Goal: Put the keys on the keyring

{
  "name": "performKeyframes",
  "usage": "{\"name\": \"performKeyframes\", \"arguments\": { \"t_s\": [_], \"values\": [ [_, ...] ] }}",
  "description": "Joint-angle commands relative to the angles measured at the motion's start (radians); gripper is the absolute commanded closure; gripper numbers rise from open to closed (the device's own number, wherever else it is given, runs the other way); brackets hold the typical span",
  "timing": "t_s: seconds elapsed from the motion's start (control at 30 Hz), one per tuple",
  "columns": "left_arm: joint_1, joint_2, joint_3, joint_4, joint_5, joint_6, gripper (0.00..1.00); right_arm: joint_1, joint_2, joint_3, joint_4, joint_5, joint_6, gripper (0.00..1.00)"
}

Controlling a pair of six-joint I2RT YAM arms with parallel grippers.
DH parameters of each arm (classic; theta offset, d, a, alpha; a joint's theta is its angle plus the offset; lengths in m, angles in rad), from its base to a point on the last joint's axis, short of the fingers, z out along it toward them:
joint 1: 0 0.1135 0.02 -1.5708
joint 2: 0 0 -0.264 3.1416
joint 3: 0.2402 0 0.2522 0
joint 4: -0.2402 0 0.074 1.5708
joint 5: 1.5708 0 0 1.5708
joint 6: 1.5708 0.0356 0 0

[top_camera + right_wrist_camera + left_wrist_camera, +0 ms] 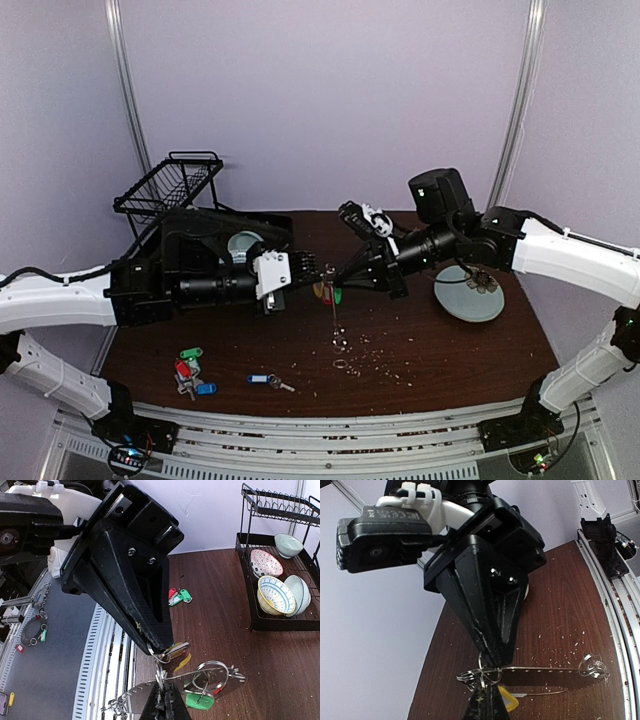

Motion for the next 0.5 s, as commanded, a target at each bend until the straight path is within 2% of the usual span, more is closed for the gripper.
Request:
{"name": "performKeyframes", "arguments": {
  "t_s": [0.0, 0.3, 0.47],
  "values": [
    [-0.002, -0.009, -0.016, 0.04, 0.02, 0.003, 1.0, -0.014, -0.047, -0.017, 0.094, 0.021, 0.033, 1.0],
    [-0.002, -0.004, -0.021, 0.043, 0.017, 0.005, 1.0, -0.017, -0.058, -0.036, 0.143, 0.032, 0.067, 1.0],
    [-0.003, 0.005, -0.027, 0.046, 0.017, 0.005, 1.0, -0.017, -0.06, -0.076, 0.248, 0.034, 0.121, 1.0]
  ]
}}
